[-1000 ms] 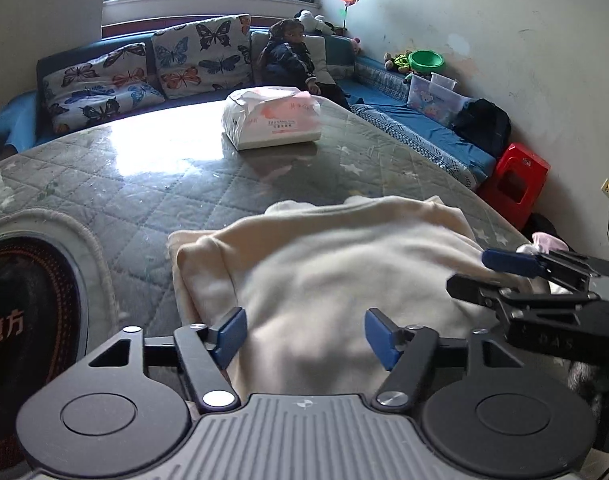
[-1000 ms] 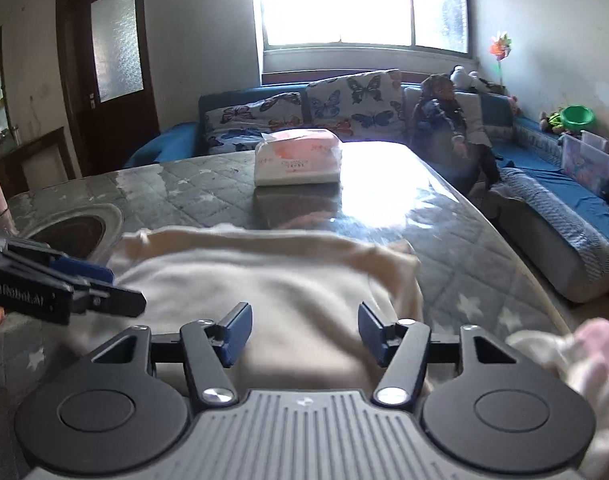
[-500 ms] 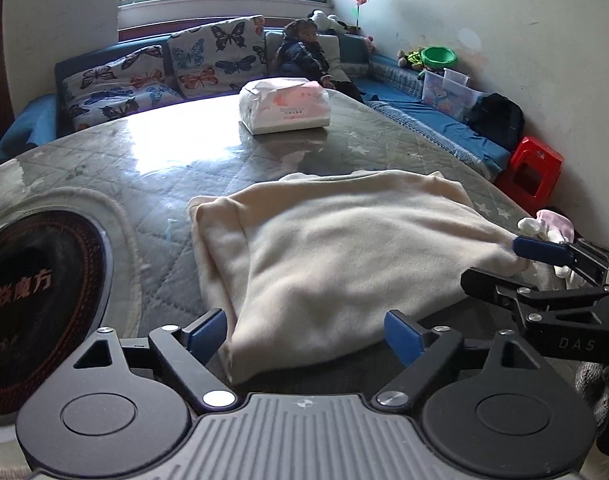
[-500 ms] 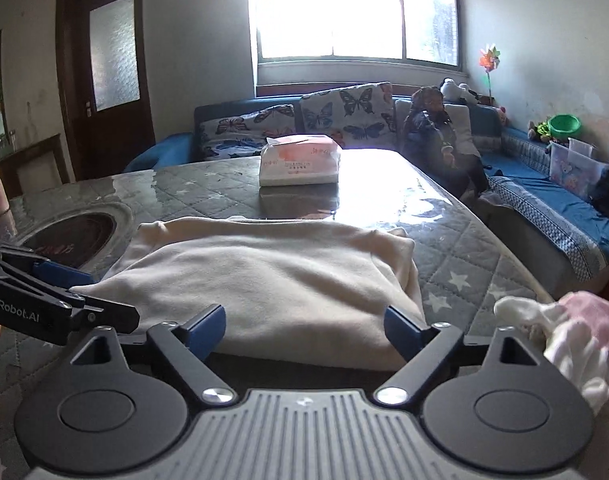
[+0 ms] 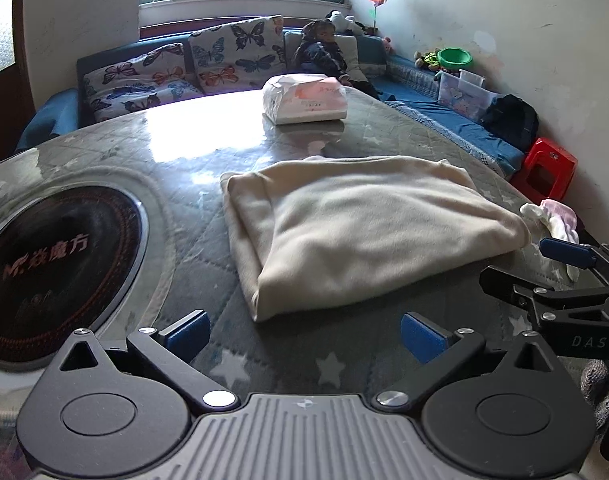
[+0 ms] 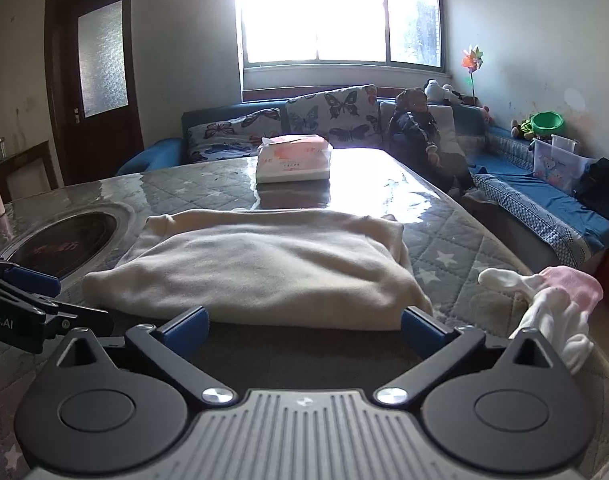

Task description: Fold clothes

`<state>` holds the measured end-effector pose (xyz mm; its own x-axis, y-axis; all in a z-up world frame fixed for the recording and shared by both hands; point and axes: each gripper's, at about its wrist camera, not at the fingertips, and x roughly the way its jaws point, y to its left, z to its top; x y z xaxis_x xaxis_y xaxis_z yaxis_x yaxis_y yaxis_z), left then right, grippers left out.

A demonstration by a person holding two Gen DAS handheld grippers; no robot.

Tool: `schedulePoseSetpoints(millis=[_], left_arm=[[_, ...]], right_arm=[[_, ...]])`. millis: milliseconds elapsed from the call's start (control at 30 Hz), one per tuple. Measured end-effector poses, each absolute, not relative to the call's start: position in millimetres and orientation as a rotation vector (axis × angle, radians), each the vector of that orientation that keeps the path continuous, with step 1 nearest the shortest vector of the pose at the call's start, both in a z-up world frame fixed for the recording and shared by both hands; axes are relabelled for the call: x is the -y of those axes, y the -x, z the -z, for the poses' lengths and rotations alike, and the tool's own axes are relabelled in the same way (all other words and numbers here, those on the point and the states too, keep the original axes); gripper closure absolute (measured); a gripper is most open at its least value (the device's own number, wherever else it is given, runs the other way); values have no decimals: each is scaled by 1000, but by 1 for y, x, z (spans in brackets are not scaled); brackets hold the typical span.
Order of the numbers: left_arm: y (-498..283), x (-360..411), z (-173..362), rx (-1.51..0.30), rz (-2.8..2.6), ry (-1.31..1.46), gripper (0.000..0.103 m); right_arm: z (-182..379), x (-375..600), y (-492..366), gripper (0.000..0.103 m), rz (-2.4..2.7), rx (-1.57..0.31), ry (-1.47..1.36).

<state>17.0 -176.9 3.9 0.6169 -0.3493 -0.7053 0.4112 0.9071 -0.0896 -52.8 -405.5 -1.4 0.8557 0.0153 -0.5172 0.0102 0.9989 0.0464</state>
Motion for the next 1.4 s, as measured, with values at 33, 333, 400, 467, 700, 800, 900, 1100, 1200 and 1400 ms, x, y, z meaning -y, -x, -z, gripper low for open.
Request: schedulePoseSetpoints(millis=[33,333,400,467,700,800,900,1100,1200,1400], left_arm=[[-15,175,-4,-793,436,-78,0],[1,160,-10,-780,415,-51,0],[6,159,-11,-765,407,-63,0],[10,157,-12,-756,399,-75,0],[17,150,-12,-749,374,-65,0],[21,148,-11,-744,360,-76,0],[25,146,-12,-736,354,-85,0],[31,146,-14,-722,341,-114,0],[34,148,-14,-723,354,-127,0],[38,151,-13,-737,363,-148,0]], right_arm=[[1,404,55,0,0,-541,-46],[0,394,71,0,8,-529,-43],[0,391,74,0,7,-532,-35],[-1,388,77,0,6,-536,-26],[-1,377,85,0,2,-543,-16],[-2,375,87,0,1,-543,-39],[-3,373,90,0,1,-543,-40],[-4,369,94,0,0,-546,-48],[-4,368,96,0,-1,-548,-54],[-5,366,97,0,5,-555,-54]])
